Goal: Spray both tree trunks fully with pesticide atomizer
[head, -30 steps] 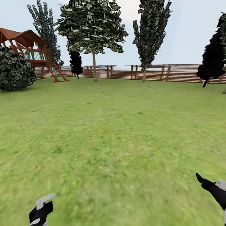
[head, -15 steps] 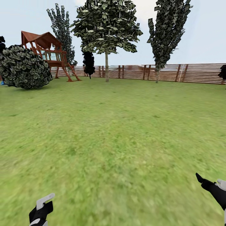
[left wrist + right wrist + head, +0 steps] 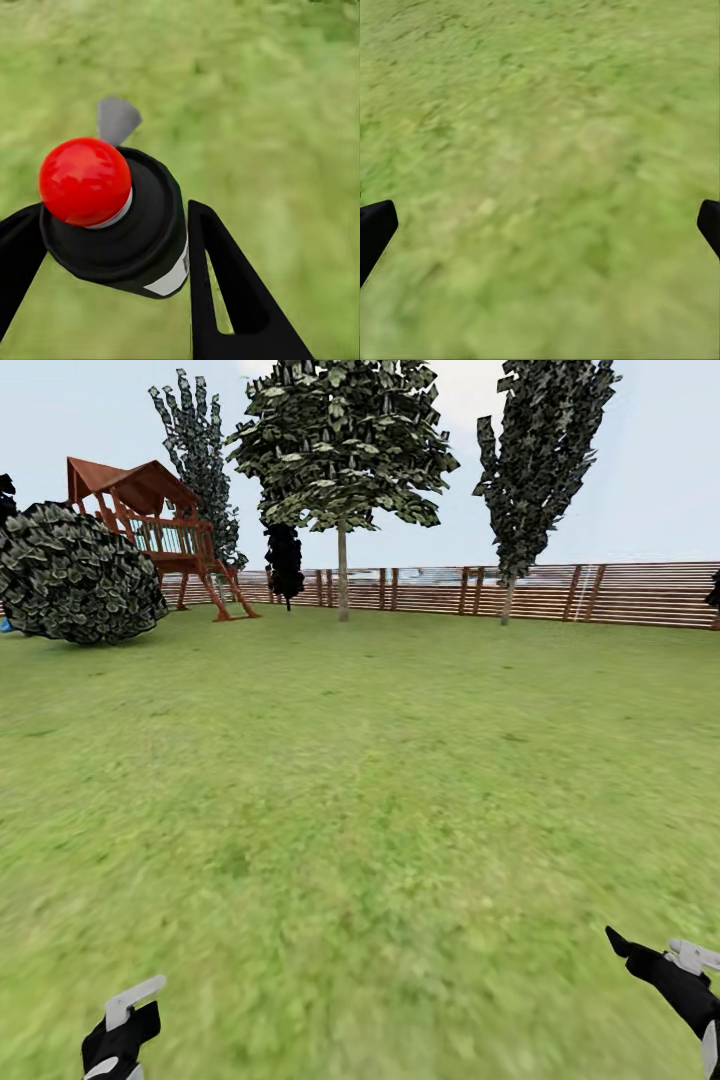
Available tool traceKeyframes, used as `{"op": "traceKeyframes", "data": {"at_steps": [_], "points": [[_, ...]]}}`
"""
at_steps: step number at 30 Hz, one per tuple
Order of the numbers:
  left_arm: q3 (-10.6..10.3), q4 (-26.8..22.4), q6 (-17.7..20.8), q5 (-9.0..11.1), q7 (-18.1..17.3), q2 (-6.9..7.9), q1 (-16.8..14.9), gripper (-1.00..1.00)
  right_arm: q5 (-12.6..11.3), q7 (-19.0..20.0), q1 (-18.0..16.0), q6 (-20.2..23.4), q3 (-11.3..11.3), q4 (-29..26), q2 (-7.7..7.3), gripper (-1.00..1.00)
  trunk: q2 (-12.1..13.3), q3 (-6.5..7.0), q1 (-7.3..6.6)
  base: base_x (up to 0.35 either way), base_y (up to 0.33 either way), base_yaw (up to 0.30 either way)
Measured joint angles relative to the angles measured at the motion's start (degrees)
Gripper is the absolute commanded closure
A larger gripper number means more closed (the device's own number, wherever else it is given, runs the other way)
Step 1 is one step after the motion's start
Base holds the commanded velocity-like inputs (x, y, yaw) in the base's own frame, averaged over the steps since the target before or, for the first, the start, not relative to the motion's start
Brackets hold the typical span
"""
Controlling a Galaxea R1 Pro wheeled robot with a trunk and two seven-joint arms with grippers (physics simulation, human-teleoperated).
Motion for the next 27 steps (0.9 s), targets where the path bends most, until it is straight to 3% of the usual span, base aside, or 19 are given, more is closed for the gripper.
{"op": "traceKeyframes", "data": {"at_steps": [8,10,13,16,18,20,21,22,23,25,27], "points": [[0.0,0.1,0.0,-0.1,0.0,0.04,0.0,1.00,0.1,0.1,0.0,0.0,0.1,2.0,0.22,-1.00,0.0,0.00,0.00,0.327,0.005,0.000],[0.0,0.1,0.0,-0.1,0.0,0.00,0.0,1.00,0.2,0.1,0.0,0.0,0.1,8.5,0.53,-1.00,0.0,-0.01,0.00,0.328,0.000,0.000],[0.0,0.1,0.0,-0.1,0.0,-0.04,0.0,1.00,0.2,0.1,0.0,0.0,0.3,24.6,0.86,-1.00,0.0,0.00,0.00,0.328,0.000,0.000],[0.0,0.1,0.0,-0.1,-0.1,-0.05,0.0,1.00,-0.1,0.0,0.0,0.0,0.1,28.8,1.00,-1.00,0.0,0.00,0.00,0.328,0.000,0.000],[0.0,0.1,0.0,-0.1,-0.1,-0.05,0.0,1.00,-0.1,-0.1,0.0,-0.9,0.1,29.5,2.46,-1.00,0.0,0.00,0.00,0.328,0.000,0.000],[0.0,0.1,0.0,-0.1,-0.1,-0.05,0.1,1.00,-0.2,-0.1,0.0,-8.2,-0.1,29.5,4.92,-1.00,0.0,0.00,0.00,0.328,0.000,0.000],[0.0,0.1,0.0,-0.1,-0.1,-0.05,0.1,1.00,-0.2,-0.1,0.0,-15.8,-0.1,29.7,6.00,-1.00,0.0,0.00,0.00,0.328,0.000,0.000],[0.0,0.1,0.0,-0.1,-0.1,-0.05,0.1,1.00,-0.2,-0.1,0.0,-31.7,0.0,29.9,7.97,-1.00,0.0,0.00,0.00,0.328,0.000,0.000],[0.0,0.1,0.0,-0.1,-0.1,-0.05,0.1,1.00,-0.2,0.0,0.0,-38.5,-0.2,30.0,8.62,-1.00,0.0,0.00,0.00,0.328,0.000,0.000],[0.0,0.1,0.0,-0.1,-0.1,-0.05,0.1,1.00,-0.2,0.1,0.0,-45.7,-0.1,30.1,9.32,-1.00,0.0,0.00,0.00,0.328,0.000,0.000],[0.0,0.1,0.0,-0.1,-0.1,-0.11,0.1,1.00,-0.2,0.0,0.0,-47.4,-0.1,30.1,9.45,-1.00,0.0,0.00,0.00,0.328,0.000,0.000]]}}
